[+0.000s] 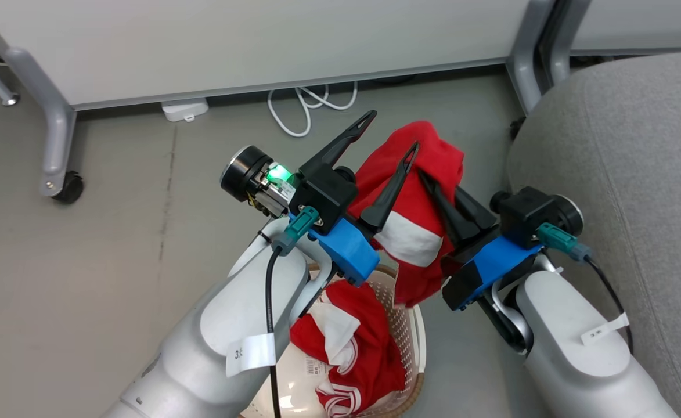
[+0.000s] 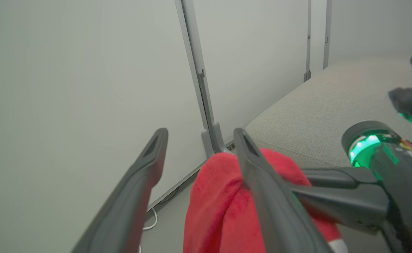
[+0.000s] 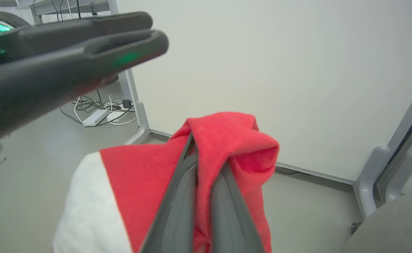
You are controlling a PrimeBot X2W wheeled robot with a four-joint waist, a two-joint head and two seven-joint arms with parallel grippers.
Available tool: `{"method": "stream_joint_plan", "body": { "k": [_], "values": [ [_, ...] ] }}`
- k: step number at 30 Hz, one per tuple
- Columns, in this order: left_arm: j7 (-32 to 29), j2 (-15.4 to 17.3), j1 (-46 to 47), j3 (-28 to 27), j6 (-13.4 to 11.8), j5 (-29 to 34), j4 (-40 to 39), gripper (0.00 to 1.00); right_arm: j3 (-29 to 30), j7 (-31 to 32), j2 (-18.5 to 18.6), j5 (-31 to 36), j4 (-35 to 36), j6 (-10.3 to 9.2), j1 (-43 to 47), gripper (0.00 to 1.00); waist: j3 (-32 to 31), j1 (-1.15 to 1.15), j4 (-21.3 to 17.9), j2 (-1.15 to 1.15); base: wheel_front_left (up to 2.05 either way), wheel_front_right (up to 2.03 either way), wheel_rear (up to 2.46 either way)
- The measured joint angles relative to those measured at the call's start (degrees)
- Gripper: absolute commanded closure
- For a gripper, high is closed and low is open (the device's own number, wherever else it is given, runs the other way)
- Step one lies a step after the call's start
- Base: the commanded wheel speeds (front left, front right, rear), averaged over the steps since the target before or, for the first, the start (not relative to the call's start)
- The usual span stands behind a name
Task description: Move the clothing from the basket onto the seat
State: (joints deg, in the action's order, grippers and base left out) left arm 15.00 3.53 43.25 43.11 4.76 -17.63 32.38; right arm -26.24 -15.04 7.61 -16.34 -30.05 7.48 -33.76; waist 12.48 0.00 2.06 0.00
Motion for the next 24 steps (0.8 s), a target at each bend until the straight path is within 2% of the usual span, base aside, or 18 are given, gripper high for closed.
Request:
{"method": "stream_joint_plan", "body": {
  "k": [14, 24],
  "values": [
    [0.0, 0.0, 1.05, 2.3, 0.67, 1.03, 0.53, 0.0, 9.38, 0.0, 0.66, 1.67, 4.28, 0.0, 1.72, 1.0, 4.14, 0.0, -8.11, 0.0, 0.0, 0.0, 0.0],
    [0.0, 0.18, 1.38, 3.81, 0.86, 1.55, 0.81, 0.0, 16.04, 0.0, 1.09, 2.56, 7.09, 0.0, 4.0, 1.0, 6.53, 0.01, -12.54, 0.0, 0.0, 0.0, 0.0]
  ]
}}
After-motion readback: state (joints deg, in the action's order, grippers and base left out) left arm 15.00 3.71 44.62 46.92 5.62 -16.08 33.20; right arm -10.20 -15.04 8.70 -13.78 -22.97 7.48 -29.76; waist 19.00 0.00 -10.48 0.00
